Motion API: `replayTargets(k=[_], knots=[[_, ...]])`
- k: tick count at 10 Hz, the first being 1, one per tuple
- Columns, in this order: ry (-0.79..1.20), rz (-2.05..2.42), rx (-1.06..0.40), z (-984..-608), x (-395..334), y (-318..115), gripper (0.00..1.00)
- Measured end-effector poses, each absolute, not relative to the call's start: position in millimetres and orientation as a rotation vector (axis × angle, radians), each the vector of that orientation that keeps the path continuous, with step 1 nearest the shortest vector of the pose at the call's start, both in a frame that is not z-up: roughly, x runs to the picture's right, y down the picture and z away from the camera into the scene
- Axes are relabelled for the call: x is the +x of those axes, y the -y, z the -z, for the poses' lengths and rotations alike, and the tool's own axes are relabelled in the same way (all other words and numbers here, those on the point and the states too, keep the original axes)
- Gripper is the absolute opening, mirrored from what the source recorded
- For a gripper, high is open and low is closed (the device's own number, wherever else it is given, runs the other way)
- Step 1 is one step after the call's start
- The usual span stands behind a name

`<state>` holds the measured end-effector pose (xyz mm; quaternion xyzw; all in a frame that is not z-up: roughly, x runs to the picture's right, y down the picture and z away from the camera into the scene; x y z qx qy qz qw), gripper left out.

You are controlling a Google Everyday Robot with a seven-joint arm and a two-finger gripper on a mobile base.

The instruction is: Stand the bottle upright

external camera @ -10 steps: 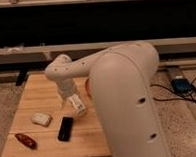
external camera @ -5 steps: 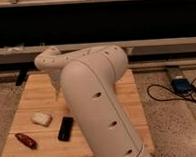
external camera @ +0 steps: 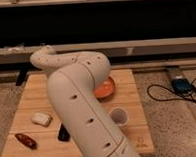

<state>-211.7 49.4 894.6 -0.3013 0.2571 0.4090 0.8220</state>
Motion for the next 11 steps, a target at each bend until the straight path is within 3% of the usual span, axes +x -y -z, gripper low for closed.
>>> replayTargets(k=[4, 11], knots=[[-0.61, -0.812, -0.638, -914.5, -221.1, -61.9, 0.8], [-0.646, -0.823, -0.654, -946.4, -197.8, -43.0, 0.8]])
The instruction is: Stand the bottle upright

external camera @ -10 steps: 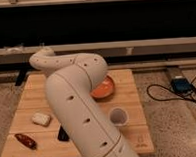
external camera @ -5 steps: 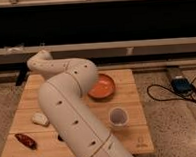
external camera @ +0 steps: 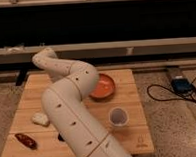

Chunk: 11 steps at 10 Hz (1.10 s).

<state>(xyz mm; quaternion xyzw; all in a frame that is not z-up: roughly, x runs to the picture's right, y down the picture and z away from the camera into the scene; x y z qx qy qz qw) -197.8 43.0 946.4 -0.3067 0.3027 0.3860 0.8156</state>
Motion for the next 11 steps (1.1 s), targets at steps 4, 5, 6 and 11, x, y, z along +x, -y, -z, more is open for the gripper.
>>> replayTargets(k=[4, 5, 6, 11], knots=[[-0.65, -0.82, -0.706, -960.3, -194.8, -47.2, 0.8], [-0.652, -0.819, -0.715, -962.5, -193.1, -47.7, 0.79], [-0.652, -0.819, -0.725, -963.8, -192.5, -48.1, 0.74], [-0.633, -0.823, -0.763, -961.1, -185.3, -47.0, 0.24]])
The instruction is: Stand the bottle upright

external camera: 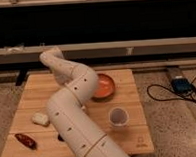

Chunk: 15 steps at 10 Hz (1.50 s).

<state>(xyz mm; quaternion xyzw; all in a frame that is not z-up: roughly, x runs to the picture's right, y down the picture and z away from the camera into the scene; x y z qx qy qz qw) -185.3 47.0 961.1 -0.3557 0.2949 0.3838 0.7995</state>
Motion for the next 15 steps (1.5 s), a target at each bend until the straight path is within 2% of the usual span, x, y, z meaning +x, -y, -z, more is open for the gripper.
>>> replayTargets(k=[2, 3, 8, 12, 15], knots=[[-0.603, -0.825, -0.773, -950.2, -186.6, -44.0, 0.05], [-0.576, -0.823, -0.768, -938.8, -185.9, -38.4, 0.0], [-0.387, -0.809, -0.752, -868.7, -203.0, -16.6, 0.0], [-0.143, -0.834, -0.696, -804.3, -221.6, 6.0, 0.0], [0.026, -0.879, -0.659, -785.4, -229.8, 14.0, 0.0]])
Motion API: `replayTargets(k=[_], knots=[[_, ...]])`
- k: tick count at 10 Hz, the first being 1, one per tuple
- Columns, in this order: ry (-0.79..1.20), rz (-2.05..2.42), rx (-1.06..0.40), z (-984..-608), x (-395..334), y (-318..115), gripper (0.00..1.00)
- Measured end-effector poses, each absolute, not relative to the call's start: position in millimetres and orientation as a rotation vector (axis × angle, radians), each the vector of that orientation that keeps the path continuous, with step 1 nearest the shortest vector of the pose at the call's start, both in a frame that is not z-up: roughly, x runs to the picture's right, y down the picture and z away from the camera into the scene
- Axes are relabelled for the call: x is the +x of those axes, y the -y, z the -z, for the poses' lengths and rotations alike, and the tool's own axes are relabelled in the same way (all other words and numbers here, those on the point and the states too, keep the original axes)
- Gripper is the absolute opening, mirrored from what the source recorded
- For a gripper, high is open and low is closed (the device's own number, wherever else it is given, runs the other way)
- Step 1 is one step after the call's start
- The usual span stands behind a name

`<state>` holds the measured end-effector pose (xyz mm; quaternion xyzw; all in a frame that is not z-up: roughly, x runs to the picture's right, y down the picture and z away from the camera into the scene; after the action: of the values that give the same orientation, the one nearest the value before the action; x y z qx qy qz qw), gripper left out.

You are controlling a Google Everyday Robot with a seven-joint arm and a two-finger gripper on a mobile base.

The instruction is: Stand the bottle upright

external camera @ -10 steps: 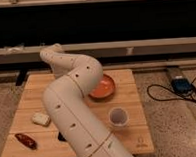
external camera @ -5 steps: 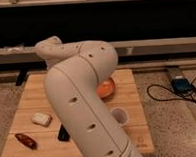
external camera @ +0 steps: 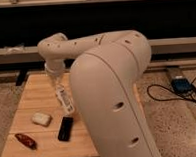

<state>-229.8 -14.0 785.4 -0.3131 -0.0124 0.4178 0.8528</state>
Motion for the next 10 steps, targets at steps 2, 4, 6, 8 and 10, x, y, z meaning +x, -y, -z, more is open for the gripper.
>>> replayTargets(k=[2, 4, 6, 8, 10], knots=[[0.102, -0.885, -0.65, -777.5, -242.7, 17.7, 0.0], [0.153, -0.886, -0.642, -773.5, -253.1, 22.7, 0.0], [0.201, -0.881, -0.633, -769.4, -265.5, 35.2, 0.0], [0.256, -0.846, -0.644, -766.4, -288.0, 51.8, 0.0], [0.289, -0.799, -0.662, -768.3, -297.1, 61.7, 0.0]])
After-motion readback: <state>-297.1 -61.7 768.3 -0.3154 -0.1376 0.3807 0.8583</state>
